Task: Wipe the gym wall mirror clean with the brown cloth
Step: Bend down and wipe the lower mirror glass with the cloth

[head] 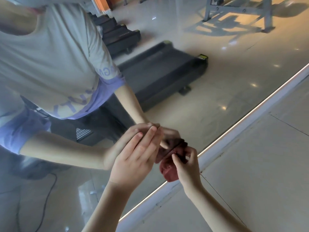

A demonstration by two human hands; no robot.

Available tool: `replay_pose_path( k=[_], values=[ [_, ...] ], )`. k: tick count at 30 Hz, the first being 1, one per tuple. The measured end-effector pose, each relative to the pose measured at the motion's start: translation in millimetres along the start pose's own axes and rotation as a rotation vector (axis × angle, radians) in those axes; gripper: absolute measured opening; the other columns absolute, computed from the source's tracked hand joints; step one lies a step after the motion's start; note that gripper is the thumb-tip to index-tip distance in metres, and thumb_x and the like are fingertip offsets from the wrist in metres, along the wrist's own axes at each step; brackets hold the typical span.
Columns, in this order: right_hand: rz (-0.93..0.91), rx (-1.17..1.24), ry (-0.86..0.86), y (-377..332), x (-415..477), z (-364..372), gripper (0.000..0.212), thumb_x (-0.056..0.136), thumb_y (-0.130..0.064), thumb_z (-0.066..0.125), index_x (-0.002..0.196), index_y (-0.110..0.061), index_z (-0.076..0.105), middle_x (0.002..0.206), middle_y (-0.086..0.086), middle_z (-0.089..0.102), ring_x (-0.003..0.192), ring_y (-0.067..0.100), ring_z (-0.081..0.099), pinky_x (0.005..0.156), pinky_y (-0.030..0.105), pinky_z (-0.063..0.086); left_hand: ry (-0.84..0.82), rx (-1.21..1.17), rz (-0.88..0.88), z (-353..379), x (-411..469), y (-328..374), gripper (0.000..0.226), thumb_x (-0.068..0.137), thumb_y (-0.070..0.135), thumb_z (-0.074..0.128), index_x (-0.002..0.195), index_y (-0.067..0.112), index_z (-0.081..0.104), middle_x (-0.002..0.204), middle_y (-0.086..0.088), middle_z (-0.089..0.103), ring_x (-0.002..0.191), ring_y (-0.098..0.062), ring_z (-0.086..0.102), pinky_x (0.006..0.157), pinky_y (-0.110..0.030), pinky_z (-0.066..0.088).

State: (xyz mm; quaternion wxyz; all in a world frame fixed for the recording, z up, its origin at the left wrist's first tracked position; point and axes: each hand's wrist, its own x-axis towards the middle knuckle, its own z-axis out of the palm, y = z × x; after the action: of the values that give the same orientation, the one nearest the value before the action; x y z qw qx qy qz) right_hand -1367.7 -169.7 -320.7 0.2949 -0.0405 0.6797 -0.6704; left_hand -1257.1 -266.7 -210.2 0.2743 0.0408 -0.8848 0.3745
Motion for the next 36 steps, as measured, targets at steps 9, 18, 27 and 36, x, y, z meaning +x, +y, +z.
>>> replay_pose_path(
  k=[9, 18, 27, 36],
  values=[
    [0.069, 0.071, -0.013, -10.5, -15.7, 10.6, 0.023, 0.087, -0.005, 0.067, 0.100, -0.017, 0.053, 0.103, 0.002, 0.063, 0.093, 0.016, 0.061, 0.073, 0.017, 0.048, 0.008, -0.040, -0.012, -6.3, -5.9, -0.9, 0.036, 0.101, 0.006, 0.043, 0.126, 0.005, 0.068, 0.145, -0.004, 0.050, 0.134, -0.018, 0.044, 0.117, -0.034, 0.025],
    [-0.076, 0.099, -0.031, -24.9, -51.3, 31.3, 0.036, 0.085, -0.003, 0.069, 0.094, -0.033, 0.052, 0.107, 0.001, 0.062, 0.097, 0.013, 0.061, 0.072, 0.010, 0.047, -0.042, 0.083, -0.117, -31.1, -30.1, -14.0, 0.043, 0.104, 0.005, 0.029, 0.140, 0.005, 0.053, 0.152, -0.005, 0.040, 0.151, -0.023, 0.019, 0.123, -0.039, 0.016],
    [-0.109, 0.086, 0.114, -46.1, -51.0, 33.1, 0.032, 0.089, -0.006, 0.066, 0.107, -0.028, 0.053, 0.116, 0.004, 0.061, 0.108, 0.024, 0.059, 0.090, 0.031, 0.048, -0.060, 0.127, -0.126, -48.0, -50.2, -34.9, 0.050, 0.097, 0.010, 0.046, 0.147, 0.007, 0.044, 0.157, -0.006, 0.035, 0.155, -0.021, 0.009, 0.125, -0.040, 0.012],
    [-0.173, 0.114, 0.096, -45.4, -65.9, 44.0, 0.032, 0.087, -0.009, 0.070, 0.101, -0.035, 0.055, 0.108, -0.009, 0.062, 0.103, 0.015, 0.061, 0.090, 0.035, 0.052, -0.048, 0.129, -0.080, -43.4, -53.5, -39.9, 0.058, 0.091, 0.012, 0.053, 0.148, 0.010, 0.045, 0.161, -0.003, 0.030, 0.154, -0.020, 0.011, 0.126, -0.039, 0.011]
  ],
)
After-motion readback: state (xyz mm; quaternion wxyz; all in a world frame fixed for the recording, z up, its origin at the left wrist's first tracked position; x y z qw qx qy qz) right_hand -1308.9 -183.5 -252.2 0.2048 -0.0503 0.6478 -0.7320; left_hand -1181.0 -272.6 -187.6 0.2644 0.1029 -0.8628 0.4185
